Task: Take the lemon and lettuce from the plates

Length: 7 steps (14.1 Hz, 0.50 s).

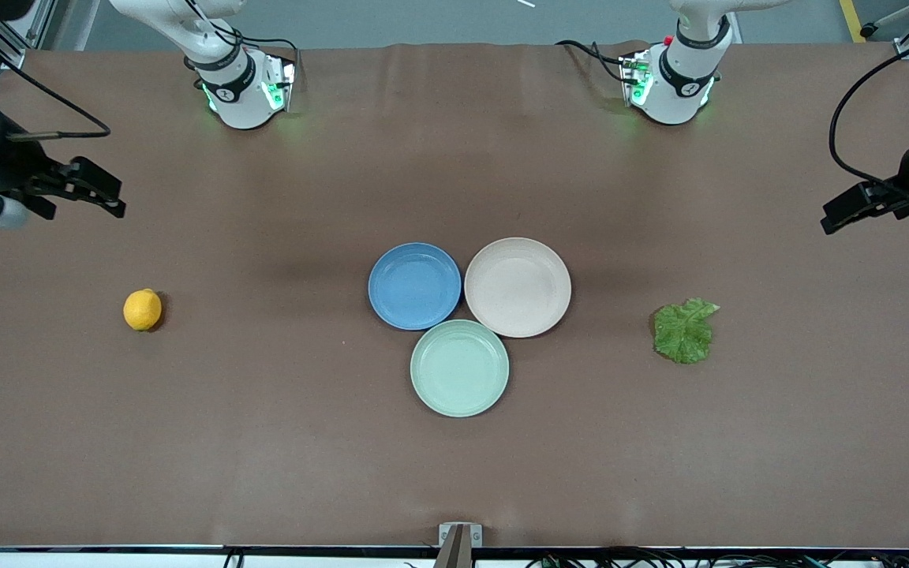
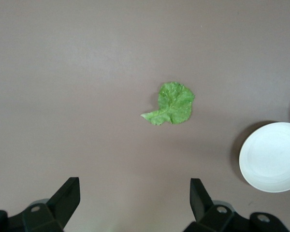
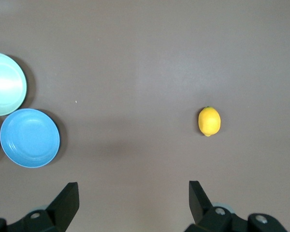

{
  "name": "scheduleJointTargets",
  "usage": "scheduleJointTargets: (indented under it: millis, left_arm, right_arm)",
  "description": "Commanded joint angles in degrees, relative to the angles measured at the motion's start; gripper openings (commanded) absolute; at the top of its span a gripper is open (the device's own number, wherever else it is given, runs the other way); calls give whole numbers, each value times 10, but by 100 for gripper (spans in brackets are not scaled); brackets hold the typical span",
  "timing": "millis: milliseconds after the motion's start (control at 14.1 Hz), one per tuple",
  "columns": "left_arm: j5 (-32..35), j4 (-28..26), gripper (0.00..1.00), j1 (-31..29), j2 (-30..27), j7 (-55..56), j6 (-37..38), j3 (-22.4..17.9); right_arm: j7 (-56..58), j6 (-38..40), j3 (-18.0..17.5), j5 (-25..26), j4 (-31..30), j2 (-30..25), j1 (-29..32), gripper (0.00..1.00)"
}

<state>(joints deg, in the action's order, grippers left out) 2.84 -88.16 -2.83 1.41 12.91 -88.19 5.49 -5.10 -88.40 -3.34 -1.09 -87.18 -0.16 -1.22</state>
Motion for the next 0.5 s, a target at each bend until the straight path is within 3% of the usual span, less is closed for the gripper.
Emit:
scheduleJointTargets:
  millis: [0,426]
  left_arm:
    - [-11,-41,100,11,-40,-10,-2,-7]
    - [-13,-42,100,11,-45,-11,-4,-3]
  right_arm:
    - [0,10,3,1,24,9,8,100]
    - [-1,10,3,-2,32,9,17,100]
